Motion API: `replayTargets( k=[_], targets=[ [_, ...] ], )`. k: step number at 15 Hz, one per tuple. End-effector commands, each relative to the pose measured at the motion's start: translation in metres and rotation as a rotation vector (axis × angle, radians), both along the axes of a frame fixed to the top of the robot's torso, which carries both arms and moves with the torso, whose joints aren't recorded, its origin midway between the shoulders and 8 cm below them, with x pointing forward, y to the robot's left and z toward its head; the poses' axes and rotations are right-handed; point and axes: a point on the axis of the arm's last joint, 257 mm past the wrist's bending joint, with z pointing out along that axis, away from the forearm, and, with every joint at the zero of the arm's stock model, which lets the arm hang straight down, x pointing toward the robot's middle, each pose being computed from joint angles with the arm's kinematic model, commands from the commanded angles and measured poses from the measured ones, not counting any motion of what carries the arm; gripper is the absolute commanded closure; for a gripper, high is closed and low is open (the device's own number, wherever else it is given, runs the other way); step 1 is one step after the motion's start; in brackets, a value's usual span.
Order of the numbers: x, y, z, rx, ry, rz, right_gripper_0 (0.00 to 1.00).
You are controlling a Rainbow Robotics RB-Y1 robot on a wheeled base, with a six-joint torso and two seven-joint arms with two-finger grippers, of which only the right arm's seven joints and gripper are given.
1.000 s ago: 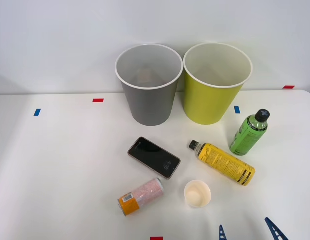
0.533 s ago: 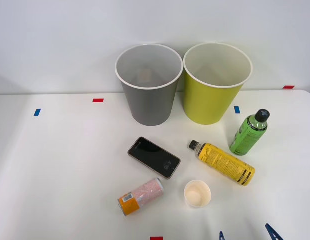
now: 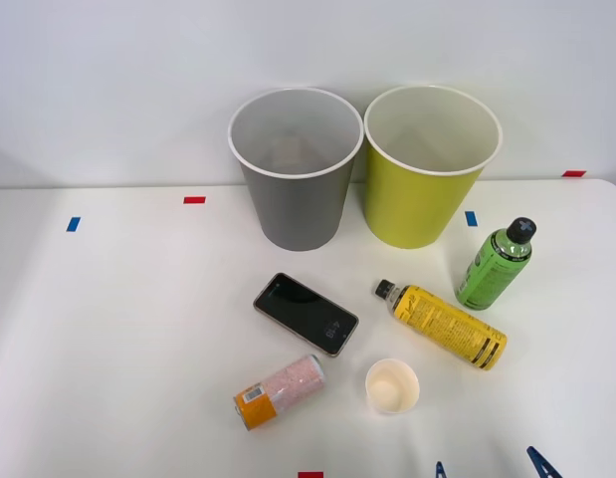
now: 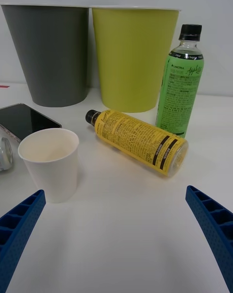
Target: Put cans in the gray bin, plastic bottles in the light green bin
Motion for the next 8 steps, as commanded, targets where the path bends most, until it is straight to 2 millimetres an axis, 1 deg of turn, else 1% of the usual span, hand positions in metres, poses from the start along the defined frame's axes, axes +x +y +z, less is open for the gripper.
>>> replayTargets(
  k=[1, 8],
  targets=[
    [0.0, 0.0, 0.0, 0.0, 0.0, 0.0, 0.0],
    [0.0, 0.0, 0.0, 0.0, 0.0, 0.0, 0.0]
  ],
)
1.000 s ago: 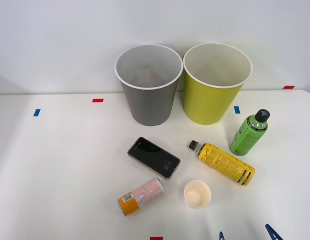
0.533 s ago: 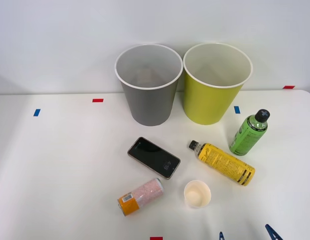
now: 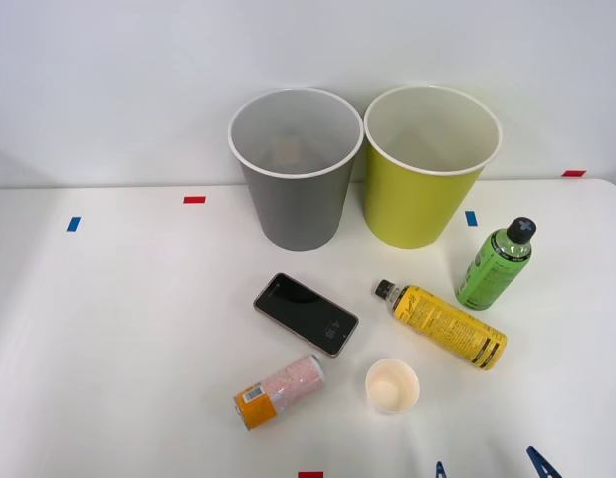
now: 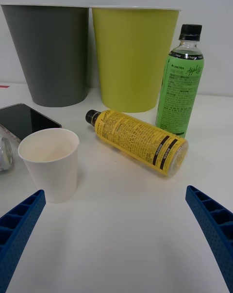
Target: Put cans in the gray bin, plastic bottles in the light green bin
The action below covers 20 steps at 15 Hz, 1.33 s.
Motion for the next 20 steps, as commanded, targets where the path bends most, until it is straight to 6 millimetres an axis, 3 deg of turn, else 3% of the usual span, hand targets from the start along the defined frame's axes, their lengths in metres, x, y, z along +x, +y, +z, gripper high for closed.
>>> replayTargets(
  k=[1, 20],
  targets=[
    [0.0, 0.0, 0.0, 0.0, 0.0, 0.0, 0.0],
    [0.0, 0.0, 0.0, 0.0, 0.0, 0.0, 0.0]
  ],
)
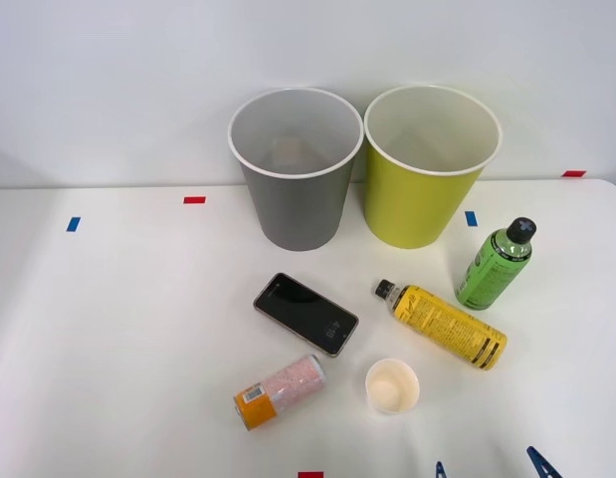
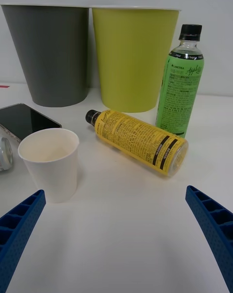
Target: Put cans in the gray bin, plastic bottles in the light green bin
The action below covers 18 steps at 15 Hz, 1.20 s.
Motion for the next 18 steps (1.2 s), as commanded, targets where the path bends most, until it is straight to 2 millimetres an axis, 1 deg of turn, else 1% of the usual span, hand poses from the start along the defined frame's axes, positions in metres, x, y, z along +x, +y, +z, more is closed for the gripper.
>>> replayTargets(
  k=[1, 18],
  targets=[
    [0.0, 0.0, 0.0, 0.0, 0.0, 0.0, 0.0],
    [0.0, 0.0, 0.0, 0.0, 0.0, 0.0, 0.0]
  ],
)
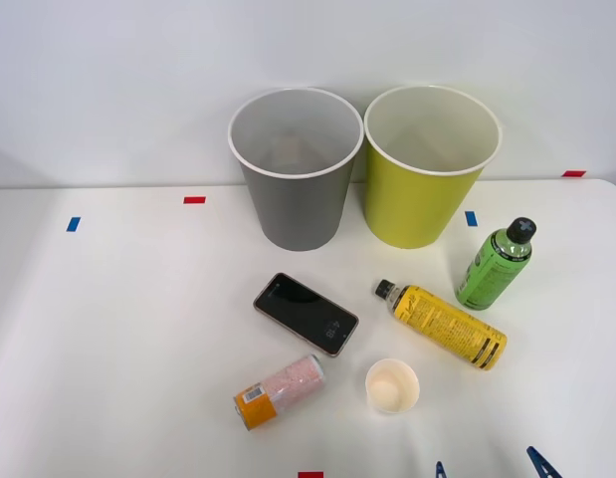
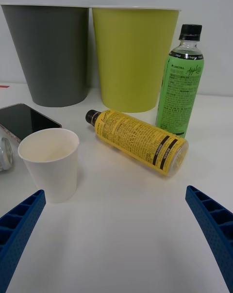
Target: Put cans in the gray bin, plastic bottles in the light green bin
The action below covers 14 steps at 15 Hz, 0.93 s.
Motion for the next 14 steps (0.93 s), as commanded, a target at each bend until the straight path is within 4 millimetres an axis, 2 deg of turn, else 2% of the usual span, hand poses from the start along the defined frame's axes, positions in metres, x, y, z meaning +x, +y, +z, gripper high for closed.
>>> replayTargets(
  k=[1, 14],
  targets=[
    [0.0, 0.0, 0.0, 0.0, 0.0, 0.0, 0.0],
    [0.0, 0.0, 0.0, 0.0, 0.0, 0.0, 0.0]
  ],
)
